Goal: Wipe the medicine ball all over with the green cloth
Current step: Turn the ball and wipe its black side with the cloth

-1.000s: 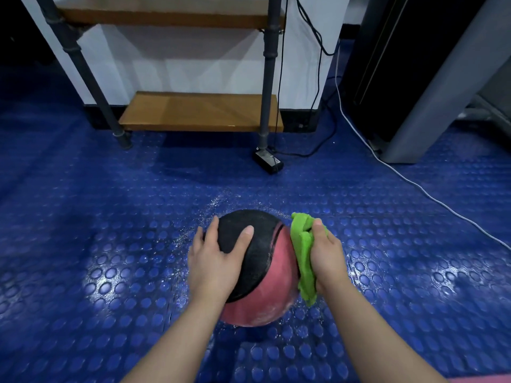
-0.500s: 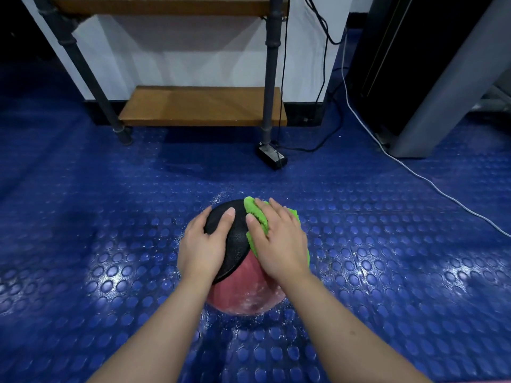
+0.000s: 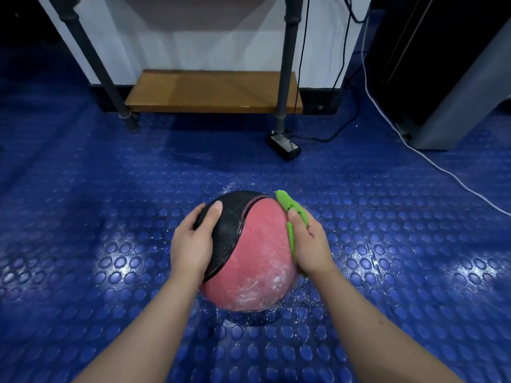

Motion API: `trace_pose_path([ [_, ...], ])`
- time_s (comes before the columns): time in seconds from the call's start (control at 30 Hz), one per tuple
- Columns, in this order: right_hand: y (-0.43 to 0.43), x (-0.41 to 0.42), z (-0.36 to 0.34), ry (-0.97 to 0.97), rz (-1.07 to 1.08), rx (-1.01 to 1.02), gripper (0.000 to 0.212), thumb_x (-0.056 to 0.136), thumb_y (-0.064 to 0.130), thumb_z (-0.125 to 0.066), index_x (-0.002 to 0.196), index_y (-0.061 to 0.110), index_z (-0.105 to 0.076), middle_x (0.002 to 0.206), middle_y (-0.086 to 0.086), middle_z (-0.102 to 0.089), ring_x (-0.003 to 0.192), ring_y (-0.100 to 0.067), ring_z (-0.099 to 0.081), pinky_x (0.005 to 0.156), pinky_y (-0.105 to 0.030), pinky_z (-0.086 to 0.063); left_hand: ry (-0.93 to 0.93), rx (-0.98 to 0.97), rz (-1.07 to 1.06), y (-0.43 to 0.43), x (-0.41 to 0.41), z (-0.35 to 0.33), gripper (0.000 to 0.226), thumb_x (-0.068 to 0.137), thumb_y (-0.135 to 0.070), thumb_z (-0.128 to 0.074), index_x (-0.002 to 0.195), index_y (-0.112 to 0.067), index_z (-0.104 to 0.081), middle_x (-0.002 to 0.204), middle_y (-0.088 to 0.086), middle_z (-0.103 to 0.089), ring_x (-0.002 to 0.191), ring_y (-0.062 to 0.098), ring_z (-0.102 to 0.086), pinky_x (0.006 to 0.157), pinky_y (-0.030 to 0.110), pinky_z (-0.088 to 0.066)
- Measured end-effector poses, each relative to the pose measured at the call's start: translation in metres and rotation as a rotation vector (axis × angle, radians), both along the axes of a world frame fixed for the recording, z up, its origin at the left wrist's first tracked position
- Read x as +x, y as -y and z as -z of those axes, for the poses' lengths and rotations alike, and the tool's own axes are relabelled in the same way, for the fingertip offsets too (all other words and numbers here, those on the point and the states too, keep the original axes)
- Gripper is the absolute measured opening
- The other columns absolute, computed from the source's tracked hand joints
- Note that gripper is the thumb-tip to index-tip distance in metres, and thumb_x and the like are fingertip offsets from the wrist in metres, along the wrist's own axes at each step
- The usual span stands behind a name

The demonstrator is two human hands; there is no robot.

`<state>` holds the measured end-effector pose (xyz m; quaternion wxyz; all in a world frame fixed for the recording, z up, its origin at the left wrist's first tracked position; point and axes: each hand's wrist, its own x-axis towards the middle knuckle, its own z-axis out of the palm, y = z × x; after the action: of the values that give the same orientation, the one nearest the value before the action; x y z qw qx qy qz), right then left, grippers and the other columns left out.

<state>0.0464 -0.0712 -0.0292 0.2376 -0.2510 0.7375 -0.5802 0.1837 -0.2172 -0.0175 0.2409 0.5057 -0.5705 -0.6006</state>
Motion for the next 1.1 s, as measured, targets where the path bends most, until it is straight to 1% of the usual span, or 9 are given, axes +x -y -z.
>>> trace_pose_path([
  [0.17, 0.003, -0.001, 0.001, 0.257, 0.081, 0.049, 0.032, 0.101, 0.040, -0.040, 0.124, 0.041, -0.061, 0.125, 0.021, -0.060, 0.117, -0.001, -0.054, 0.103, -0.029, -0.039, -0.040, 0.003, 0.004, 0.000, 0.010, 0.004, 0.078, 0.059, -0.080, -0.069, 0.122, -0.035, -0.066, 0.123, -0.012, -0.066, 0.113, 0.012, -0.063, 0.103, 0.043, -0.048],
  [0.33, -0.003, 0.005, 0.012, 0.701, 0.177, -0.006, 0.031, 0.101, 0.038, -0.041, 0.109, 0.028, -0.070, 0.106, -0.002, -0.072, 0.097, -0.021, -0.068, 0.090, -0.043, -0.054, -0.071, 0.036, -0.060, 0.001, 0.020, 0.010, 0.100, 0.050, -0.081, -0.071, 0.134, -0.029, -0.054, 0.133, -0.008, -0.056, 0.119, 0.014, -0.058, 0.103, 0.037, -0.046],
  [0.4, -0.002, 0.011, 0.019, 0.759, 0.211, -0.018, 0.031, 0.100, 0.037, -0.043, 0.107, 0.026, -0.071, 0.105, -0.007, -0.073, 0.097, -0.026, -0.069, 0.090, -0.047, -0.054, -0.098, 0.162, -0.059, 0.007, 0.028, 0.011, 0.107, 0.048, -0.080, -0.076, 0.138, -0.028, -0.050, 0.136, -0.003, -0.057, 0.118, 0.019, -0.061, 0.104, 0.044, -0.047],
  [0.6, 0.004, 0.003, 0.011, 0.711, 0.187, 0.019, 0.037, 0.101, 0.036, -0.037, 0.111, 0.023, -0.070, 0.111, -0.010, -0.071, 0.102, -0.028, -0.066, 0.099, -0.051, -0.048, -0.216, 0.436, -0.005, 0.001, 0.041, 0.014, 0.087, 0.059, -0.075, -0.077, 0.126, -0.021, -0.065, 0.121, 0.011, -0.070, 0.109, 0.034, -0.068, 0.097, 0.057, -0.050],
  [0.8, -0.008, -0.033, -0.014, 0.517, 0.184, 0.173, 0.033, 0.095, 0.038, -0.041, 0.101, 0.035, -0.073, 0.105, 0.001, -0.073, 0.102, -0.024, -0.066, 0.100, -0.048, -0.047, -0.280, 0.571, 0.086, -0.030, 0.014, 0.002, 0.060, 0.088, -0.065, -0.045, 0.115, -0.019, -0.072, 0.110, 0.011, -0.074, 0.099, 0.029, -0.072, 0.087, 0.046, -0.054],
  [0.93, -0.015, -0.036, -0.018, 0.443, 0.252, 0.221, 0.031, 0.089, 0.041, -0.044, 0.096, 0.037, -0.074, 0.106, 0.004, -0.072, 0.101, -0.021, -0.065, 0.099, -0.046, -0.047, -0.211, 0.558, 0.132, -0.039, 0.007, 0.002, 0.061, 0.087, -0.068, -0.044, 0.116, -0.023, -0.073, 0.111, 0.005, -0.074, 0.104, 0.025, -0.070, 0.098, 0.047, -0.050],
  [1.0, -0.017, -0.031, -0.018, 0.408, 0.251, 0.225, 0.034, 0.081, 0.048, -0.044, 0.099, 0.042, -0.072, 0.109, 0.009, -0.071, 0.104, -0.019, -0.064, 0.101, -0.046, -0.046, -0.173, 0.519, 0.119, -0.038, 0.006, 0.000, 0.051, 0.094, -0.059, -0.043, 0.111, -0.023, -0.074, 0.107, 0.004, -0.075, 0.099, 0.023, -0.071, 0.091, 0.042, -0.052],
  [1.03, -0.018, -0.029, -0.016, 0.385, 0.250, 0.223, 0.036, 0.080, 0.048, -0.043, 0.102, 0.043, -0.071, 0.111, 0.012, -0.070, 0.107, -0.016, -0.063, 0.102, -0.045, -0.044, -0.153, 0.481, 0.094, -0.038, 0.004, -0.005, 0.044, 0.098, -0.053, -0.043, 0.111, -0.023, -0.073, 0.111, 0.003, -0.074, 0.101, 0.022, -0.070, 0.090, 0.041, -0.052],
  [1.1, -0.017, -0.023, -0.020, 0.310, 0.239, 0.222, 0.034, 0.087, 0.045, -0.043, 0.107, 0.041, -0.070, 0.116, 0.017, -0.067, 0.112, -0.011, -0.059, 0.106, -0.042, -0.041, -0.091, 0.279, 0.015, -0.035, 0.000, -0.008, 0.031, 0.102, -0.040, -0.043, 0.124, -0.032, -0.063, 0.134, -0.004, -0.062, 0.120, 0.017, -0.059, 0.105, 0.043, -0.045],
])
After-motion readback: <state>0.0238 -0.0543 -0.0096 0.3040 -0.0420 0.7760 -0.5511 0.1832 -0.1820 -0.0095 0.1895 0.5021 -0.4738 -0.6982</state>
